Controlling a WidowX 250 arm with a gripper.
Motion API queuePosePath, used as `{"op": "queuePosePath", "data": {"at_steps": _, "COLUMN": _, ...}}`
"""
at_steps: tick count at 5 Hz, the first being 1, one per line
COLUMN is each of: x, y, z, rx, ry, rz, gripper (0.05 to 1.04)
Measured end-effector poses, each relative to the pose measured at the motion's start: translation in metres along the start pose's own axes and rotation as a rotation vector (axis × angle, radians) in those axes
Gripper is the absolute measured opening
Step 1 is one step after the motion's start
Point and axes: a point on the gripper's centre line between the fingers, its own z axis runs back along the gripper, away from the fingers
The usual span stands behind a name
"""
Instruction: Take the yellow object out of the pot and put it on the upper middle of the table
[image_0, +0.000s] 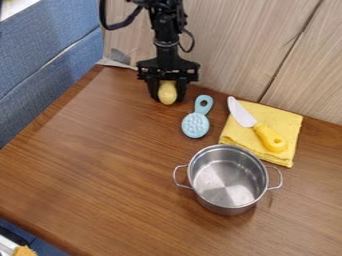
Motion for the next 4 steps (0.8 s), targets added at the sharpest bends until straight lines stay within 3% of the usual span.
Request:
{"op": "queuePosePath", "data": {"at_steps": 1, "x": -0.001, "y": -0.001, "z": -0.003, "rx": -0.013, "ry": -0.014, "rz": 0.011, "gripper": 0.972}}
{"op": "queuePosePath", "data": {"at_steps": 3, "x": -0.006, "y": 0.001, "z": 0.002, "rx": -0.032, "ry": -0.012, "rz": 0.014, "gripper": 1.001}}
{"op": "queuePosePath", "data": {"at_steps": 4, "x": 0.000, "y": 0.001, "z": 0.029, "rx": -0.035, "ry": -0.069, "rz": 0.032, "gripper": 1.001}}
